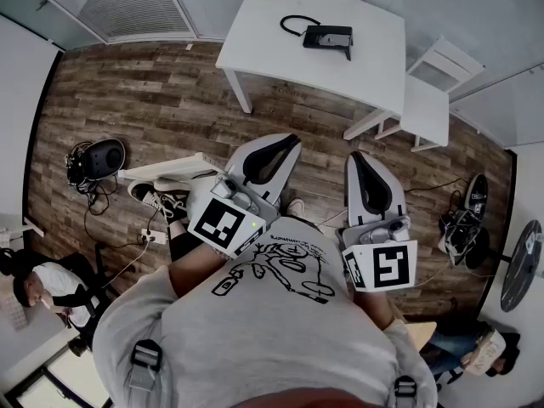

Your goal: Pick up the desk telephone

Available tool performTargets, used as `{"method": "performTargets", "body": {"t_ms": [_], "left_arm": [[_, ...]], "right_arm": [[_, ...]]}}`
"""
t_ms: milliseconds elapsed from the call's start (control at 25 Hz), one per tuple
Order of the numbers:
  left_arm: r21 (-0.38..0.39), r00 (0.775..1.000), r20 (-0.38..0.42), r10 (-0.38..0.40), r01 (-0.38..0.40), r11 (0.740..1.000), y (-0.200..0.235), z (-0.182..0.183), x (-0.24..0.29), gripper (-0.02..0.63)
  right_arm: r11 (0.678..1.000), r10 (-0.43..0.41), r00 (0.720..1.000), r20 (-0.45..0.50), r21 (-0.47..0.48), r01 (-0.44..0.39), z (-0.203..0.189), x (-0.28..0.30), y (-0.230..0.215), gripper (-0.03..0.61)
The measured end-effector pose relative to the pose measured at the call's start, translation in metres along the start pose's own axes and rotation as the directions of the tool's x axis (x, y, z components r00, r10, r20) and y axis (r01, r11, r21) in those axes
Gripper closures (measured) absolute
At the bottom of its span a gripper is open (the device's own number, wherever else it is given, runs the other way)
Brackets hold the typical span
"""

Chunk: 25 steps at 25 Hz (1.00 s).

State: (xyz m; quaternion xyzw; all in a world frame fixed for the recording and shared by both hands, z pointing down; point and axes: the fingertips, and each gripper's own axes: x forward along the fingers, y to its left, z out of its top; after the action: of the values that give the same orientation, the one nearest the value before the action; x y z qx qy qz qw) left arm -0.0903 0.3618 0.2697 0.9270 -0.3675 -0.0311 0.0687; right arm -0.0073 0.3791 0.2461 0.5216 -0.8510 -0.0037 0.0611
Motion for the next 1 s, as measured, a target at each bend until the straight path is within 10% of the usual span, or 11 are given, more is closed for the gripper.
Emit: {"method": "performTargets", "body": {"t_ms": [1000], "left_arm": [[-0.013, 1.000, -0.001, 0.023, -0.023, 1.000, 0.055, -0.002, 0.007, 0.595]], "right_arm": [[0.999, -0.001, 1.000, 0.015, 0.038, 0.000, -0.002, 0.054, 0.004, 0.571]]}}
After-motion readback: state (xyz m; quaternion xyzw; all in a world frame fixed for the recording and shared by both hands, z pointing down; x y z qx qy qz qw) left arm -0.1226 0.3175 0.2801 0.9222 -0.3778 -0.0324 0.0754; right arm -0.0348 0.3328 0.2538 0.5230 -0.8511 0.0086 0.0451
